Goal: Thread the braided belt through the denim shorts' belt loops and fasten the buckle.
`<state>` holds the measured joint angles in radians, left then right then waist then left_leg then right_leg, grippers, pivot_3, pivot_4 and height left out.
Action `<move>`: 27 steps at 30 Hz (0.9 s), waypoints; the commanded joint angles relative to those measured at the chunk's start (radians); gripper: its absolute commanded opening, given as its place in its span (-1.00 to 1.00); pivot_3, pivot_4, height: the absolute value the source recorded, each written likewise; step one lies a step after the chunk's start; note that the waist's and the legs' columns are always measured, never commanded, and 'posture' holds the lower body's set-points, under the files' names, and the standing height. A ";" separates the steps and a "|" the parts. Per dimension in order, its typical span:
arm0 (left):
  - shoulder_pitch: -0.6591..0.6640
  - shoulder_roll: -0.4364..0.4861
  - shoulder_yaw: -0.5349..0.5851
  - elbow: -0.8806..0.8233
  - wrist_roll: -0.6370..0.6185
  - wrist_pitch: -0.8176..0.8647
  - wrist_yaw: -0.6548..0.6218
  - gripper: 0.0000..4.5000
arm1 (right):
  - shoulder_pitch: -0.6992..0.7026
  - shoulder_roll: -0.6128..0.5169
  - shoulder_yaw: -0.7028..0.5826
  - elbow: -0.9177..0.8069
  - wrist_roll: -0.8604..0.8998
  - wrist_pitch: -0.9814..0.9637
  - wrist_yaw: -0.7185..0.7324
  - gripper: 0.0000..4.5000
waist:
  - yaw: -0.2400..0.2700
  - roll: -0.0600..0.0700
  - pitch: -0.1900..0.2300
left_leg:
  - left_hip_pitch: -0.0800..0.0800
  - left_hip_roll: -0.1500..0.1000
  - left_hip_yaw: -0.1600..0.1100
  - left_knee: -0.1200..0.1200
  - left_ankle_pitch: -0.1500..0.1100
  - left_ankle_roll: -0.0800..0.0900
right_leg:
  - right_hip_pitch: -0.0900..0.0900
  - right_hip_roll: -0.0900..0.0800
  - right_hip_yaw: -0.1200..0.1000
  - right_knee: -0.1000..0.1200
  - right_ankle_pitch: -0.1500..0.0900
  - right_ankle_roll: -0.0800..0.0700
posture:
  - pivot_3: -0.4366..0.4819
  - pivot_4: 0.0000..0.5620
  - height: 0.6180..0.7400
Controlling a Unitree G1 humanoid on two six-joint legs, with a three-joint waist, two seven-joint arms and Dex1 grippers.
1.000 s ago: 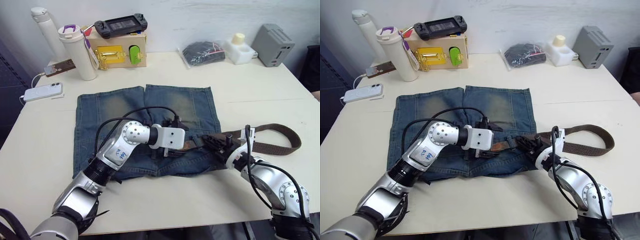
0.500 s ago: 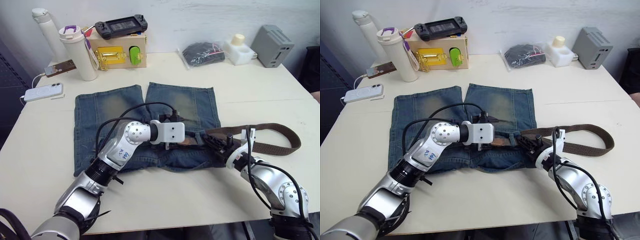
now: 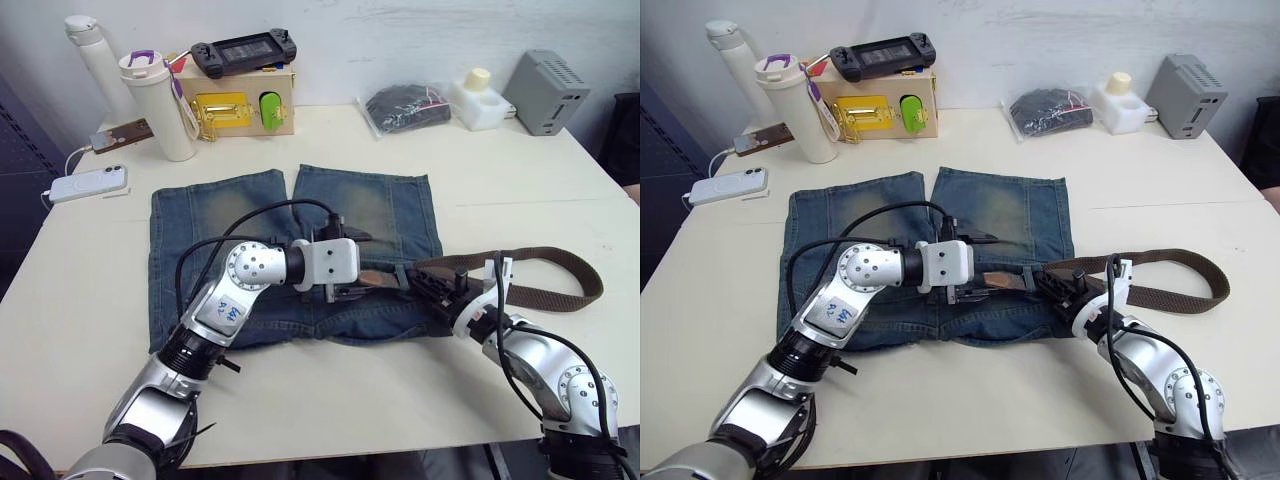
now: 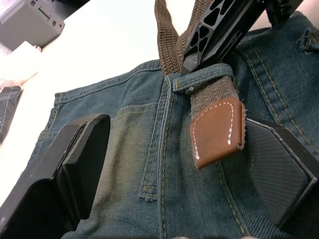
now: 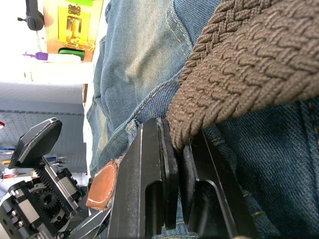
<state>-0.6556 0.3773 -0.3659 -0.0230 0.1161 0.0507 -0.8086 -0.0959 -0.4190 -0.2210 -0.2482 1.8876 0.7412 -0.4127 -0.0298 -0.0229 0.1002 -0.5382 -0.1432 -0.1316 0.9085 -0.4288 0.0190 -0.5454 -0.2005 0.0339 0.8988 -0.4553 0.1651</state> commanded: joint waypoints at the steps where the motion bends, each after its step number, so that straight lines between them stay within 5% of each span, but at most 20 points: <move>1: -0.017 -0.005 -0.007 0.004 0.031 -0.055 0.021 0.94 | 0.017 0.012 0.018 0.019 -0.009 0.005 -0.005 -1.00 | 0.000 0.000 0.000 | 0.000 0.000 0.000 0.000 0.000 0.000 | 0.000 0.000 0.000 0.000 0.000 0.000 | -0.05 -0.47 -0.56; 9: -0.007 -0.016 -0.020 0.018 0.053 -0.125 0.024 0.83 | 0.026 0.008 0.014 0.013 -0.008 0.005 -0.011 -1.00 | 0.001 0.000 0.000 | 0.000 0.000 0.000 0.000 0.000 0.000 | 0.000 0.000 0.000 0.000 0.000 0.000 | -0.05 -0.47 -0.56; 11: -0.002 -0.006 -0.026 0.017 0.049 -0.149 0.007 0.56 | 0.026 0.007 0.014 0.012 -0.008 0.005 -0.012 -1.00 | 0.001 0.000 0.000 | 0.000 0.000 0.000 0.000 0.000 0.000 | 0.000 0.000 0.000 0.000 0.000 0.000 | -0.05 -0.47 -0.56; 18: 0.014 0.010 -0.041 0.010 0.064 -0.181 -0.010 -0.93 | 0.025 0.003 0.014 0.013 -0.004 0.007 -0.022 -1.00 | 0.001 0.000 0.000 | 0.000 0.000 0.000 0.000 0.000 0.000 | 0.000 0.000 0.000 0.000 0.000 0.000 | -0.05 -0.47 -0.56; 25: 0.020 0.005 -0.027 0.011 0.061 -0.148 -0.001 -0.98 | 0.026 0.003 0.002 -0.014 0.020 -0.010 -0.048 -1.00 | 0.000 0.000 0.000 | 0.000 0.000 0.000 0.000 0.000 0.000 | 0.000 0.000 0.000 0.000 0.000 0.000 | -0.05 -0.47 -0.56; 27: 0.021 -0.007 -0.011 -0.009 0.028 -0.079 -0.013 -1.00 | 0.025 -0.005 -0.017 -0.045 0.026 -0.022 -0.044 -0.63 | 0.001 0.000 0.000 | 0.000 0.000 0.000 0.000 0.000 0.000 | 0.000 0.000 0.000 0.000 0.000 0.000 | -0.05 -0.47 -0.56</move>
<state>-0.6376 0.3707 -0.4084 0.0083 0.1686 -0.0694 -0.8219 -0.0866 -0.4214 -0.2292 -0.2639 1.8979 0.7230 -0.4526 -0.0283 -0.0228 0.1003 -0.5388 -0.1435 -0.1316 0.9085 -0.4289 0.0190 -0.5457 -0.2007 0.0341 0.8988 -0.4553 0.1651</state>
